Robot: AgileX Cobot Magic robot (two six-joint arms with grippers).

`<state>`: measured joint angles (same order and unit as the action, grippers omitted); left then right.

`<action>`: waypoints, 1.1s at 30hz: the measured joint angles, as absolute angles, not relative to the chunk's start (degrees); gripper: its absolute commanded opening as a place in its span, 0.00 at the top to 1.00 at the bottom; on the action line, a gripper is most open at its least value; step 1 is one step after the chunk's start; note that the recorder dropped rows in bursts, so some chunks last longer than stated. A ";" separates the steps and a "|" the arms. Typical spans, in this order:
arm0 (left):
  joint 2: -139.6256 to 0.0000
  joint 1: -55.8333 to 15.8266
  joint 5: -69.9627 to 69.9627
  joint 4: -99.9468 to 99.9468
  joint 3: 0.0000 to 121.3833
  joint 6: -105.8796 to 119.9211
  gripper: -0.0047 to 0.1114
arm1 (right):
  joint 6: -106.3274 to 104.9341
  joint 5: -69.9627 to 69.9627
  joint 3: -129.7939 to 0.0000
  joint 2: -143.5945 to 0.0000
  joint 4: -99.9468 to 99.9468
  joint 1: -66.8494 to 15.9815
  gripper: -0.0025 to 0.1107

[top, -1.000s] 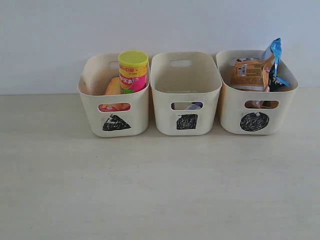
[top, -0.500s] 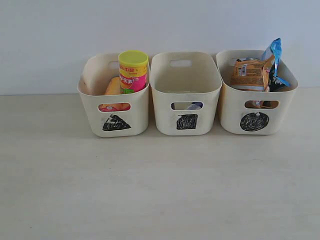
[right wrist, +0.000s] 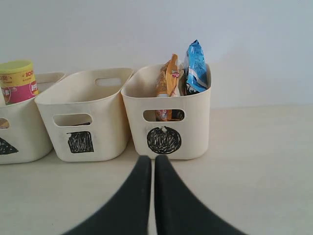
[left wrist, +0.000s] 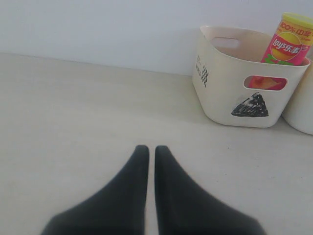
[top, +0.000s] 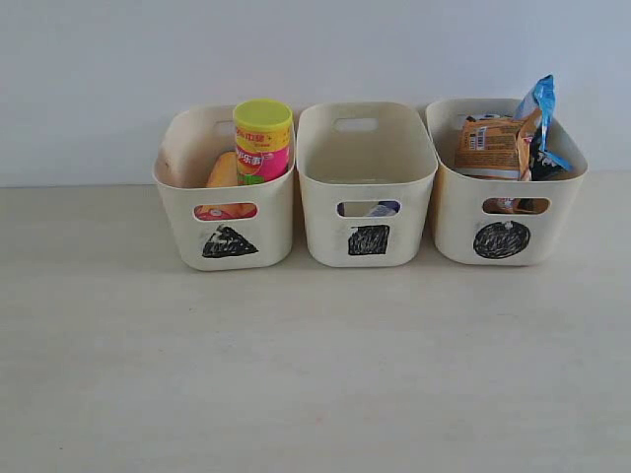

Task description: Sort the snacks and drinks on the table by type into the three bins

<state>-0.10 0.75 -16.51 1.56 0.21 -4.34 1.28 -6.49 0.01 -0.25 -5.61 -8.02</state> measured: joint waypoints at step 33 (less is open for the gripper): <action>-0.10 0.75 -16.51 1.56 0.21 -4.34 0.93 | -2.53 -4.80 0.01 -0.25 -5.23 -7.79 0.98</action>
